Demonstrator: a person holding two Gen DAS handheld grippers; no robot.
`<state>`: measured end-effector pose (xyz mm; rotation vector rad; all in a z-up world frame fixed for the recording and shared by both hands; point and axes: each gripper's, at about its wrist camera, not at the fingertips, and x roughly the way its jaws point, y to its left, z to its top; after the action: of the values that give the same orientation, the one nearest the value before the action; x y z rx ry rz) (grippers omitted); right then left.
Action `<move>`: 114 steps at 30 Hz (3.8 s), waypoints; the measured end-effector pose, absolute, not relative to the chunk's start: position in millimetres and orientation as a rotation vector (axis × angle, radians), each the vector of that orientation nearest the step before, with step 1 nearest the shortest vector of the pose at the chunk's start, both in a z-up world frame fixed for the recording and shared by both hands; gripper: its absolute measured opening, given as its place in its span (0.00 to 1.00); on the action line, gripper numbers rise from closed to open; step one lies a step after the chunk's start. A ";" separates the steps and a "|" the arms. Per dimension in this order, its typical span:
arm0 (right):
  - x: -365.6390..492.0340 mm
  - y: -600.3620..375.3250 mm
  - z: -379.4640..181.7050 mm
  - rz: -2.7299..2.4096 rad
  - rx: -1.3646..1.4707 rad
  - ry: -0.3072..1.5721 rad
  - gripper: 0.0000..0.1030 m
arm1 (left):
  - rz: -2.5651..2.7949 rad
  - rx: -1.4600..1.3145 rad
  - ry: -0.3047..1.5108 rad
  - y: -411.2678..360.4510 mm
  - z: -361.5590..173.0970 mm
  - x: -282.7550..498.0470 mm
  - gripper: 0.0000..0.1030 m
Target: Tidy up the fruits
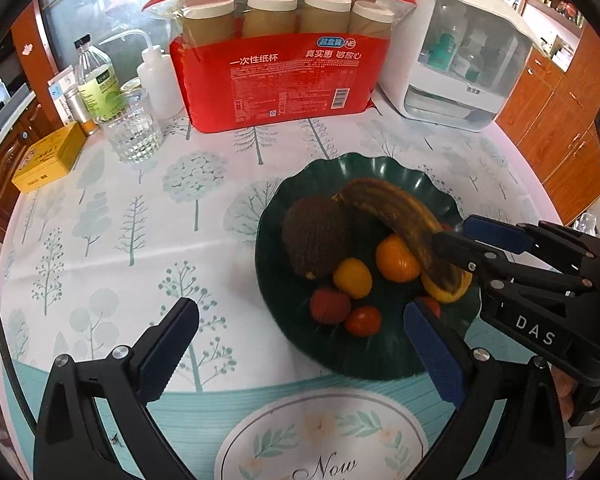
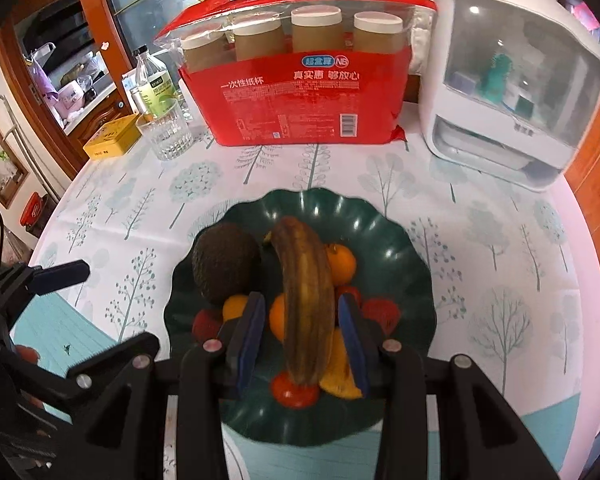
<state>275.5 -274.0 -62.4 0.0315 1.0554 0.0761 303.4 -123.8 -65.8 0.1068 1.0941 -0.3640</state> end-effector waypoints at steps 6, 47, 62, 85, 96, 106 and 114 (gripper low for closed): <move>239.1 -273.1 -67.2 0.035 0.084 1.043 0.38 | -0.344 0.100 1.076 -109.3 -64.9 270.5 0.99; 18.7 -194.2 19.2 -0.036 0.150 1.001 0.44 | -0.253 0.034 1.040 -33.2 20.8 46.3 0.99; 5.9 -184.6 35.2 0.002 0.110 0.934 0.44 | -0.164 -0.001 0.994 -21.6 31.7 34.3 0.99; 2.8 -191.3 29.7 0.005 0.110 0.936 0.44 | -0.138 0.008 1.001 -28.5 29.1 33.7 0.99; 2.3 -190.2 28.6 0.010 0.098 0.939 0.44 | -0.125 -0.009 1.017 -28.6 23.7 35.9 0.99; 3.1 -190.9 26.9 0.009 0.104 0.941 0.44 | -0.123 -0.006 1.031 -31.6 20.5 36.6 0.99; 3.4 -192.9 25.6 0.011 0.102 0.941 0.44 | -0.118 -0.006 1.035 -31.7 15.8 37.5 0.99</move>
<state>3.4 -192.9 25.6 0.1019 0.9413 0.0112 37.5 -31.7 15.8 -0.0060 1.0353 -0.1183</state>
